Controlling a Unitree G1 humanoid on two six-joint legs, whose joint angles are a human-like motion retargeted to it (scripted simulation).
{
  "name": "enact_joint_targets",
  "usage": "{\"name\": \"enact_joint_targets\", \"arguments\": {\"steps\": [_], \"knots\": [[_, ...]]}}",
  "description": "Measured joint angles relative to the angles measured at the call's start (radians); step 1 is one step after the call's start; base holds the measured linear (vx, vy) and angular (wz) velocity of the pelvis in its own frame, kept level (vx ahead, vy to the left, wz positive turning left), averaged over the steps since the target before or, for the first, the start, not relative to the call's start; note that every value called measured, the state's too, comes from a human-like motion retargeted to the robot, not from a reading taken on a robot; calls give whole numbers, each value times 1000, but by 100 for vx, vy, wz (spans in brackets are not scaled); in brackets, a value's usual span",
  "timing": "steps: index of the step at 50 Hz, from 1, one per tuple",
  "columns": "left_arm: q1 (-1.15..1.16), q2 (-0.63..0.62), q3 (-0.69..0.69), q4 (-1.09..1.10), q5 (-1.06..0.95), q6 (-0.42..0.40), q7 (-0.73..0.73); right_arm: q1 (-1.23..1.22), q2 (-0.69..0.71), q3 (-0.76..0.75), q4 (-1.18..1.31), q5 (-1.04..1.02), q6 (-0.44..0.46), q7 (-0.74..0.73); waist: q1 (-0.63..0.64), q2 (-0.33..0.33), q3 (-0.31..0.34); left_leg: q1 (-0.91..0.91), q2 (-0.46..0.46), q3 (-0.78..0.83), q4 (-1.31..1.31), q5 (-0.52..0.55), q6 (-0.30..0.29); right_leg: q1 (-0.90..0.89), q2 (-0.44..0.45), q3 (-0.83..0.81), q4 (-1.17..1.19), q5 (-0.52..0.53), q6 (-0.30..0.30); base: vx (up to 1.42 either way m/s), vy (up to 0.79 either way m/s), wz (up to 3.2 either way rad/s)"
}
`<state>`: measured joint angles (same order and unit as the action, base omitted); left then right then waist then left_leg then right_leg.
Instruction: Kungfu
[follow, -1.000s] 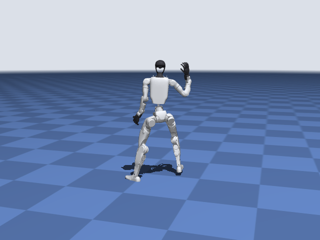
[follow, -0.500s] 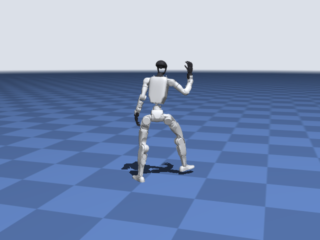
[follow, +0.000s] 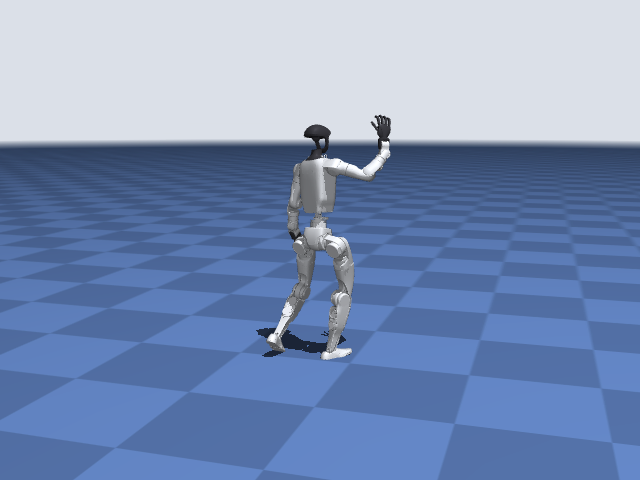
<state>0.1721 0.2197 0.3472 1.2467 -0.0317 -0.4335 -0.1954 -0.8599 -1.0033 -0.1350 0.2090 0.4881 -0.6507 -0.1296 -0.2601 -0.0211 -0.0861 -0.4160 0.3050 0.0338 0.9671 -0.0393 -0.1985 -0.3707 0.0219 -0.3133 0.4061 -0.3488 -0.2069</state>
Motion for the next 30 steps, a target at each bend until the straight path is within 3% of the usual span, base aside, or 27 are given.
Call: {"name": "enact_joint_targets", "arguments": {"steps": [2,5,11,15,18,20,21,22,24,27,30], "knots": [[-26,7,-33,-16,52,-14,26,-40,10,54,30,-25,4,18,7,-12,7,-81,-67,-21,-13,-81,55,71,43,59,-56,13,0,43,-46,-169],[-71,21,-76,-49,141,-30,74,-108,22,132,63,-93,7,34,28,-31,17,-169,-184,-64,-138,-131,65,176,108,159,-123,20,-10,51,-41,-194],[-206,56,-129,-170,300,-50,175,-237,46,267,71,-241,-11,40,87,-41,39,-225,-208,-50,-625,-130,200,376,227,367,-153,-18,-49,65,-27,-223],[-437,90,-162,-249,355,-40,256,-326,74,346,75,-371,-41,57,160,-57,59,-148,-196,-165,-855,-139,201,501,225,478,-86,-73,-55,72,-3,-271],[-719,111,-236,-261,375,51,310,-371,67,383,74,-505,-67,75,212,-59,67,-47,-151,-112,-819,-145,130,582,207,528,-7,-121,-55,76,10,-239],[-902,103,-273,-254,378,127,324,-382,51,386,49,-622,-87,92,219,-59,37,4,-100,52,-795,4,94,617,204,560,34,-120,-55,92,6,-153],[-975,107,-290,-255,378,178,337,-366,55,376,13,-714,-90,82,156,-35,0,-60,-104,-66,-711,58,79,618,232,520,15,-64,-55,101,-2,-66],[-1033,114,-306,-262,377,231,354,-353,70,377,-21,-815,-88,62,107,-19,-36,-105,-110,-142,-634,84,73,615,237,493,19,-15,-42,102,0,-86],[-1105,127,-323,-303,389,337,401,-359,127,428,-78,-1053,-57,-37,80,-4,-74,-103,-107,-103,-536,19,90,595,161,475,90,51,47,82,30,-220],[-1245,133,-357,-366,465,448,441,-412,169,505,-132,-1369,-8,-229,64,60,-59,-23,1,69,-505,-84,82,587,56,344,65,150,209,28,41,-241],[-1322,146,-435,-405,565,527,457,-414,192,572,-156,-1498,19,-348,82,74,-89,52,59,221,-498,-134,71,564,-58,173,10,254,297,35,13,-266]]}}
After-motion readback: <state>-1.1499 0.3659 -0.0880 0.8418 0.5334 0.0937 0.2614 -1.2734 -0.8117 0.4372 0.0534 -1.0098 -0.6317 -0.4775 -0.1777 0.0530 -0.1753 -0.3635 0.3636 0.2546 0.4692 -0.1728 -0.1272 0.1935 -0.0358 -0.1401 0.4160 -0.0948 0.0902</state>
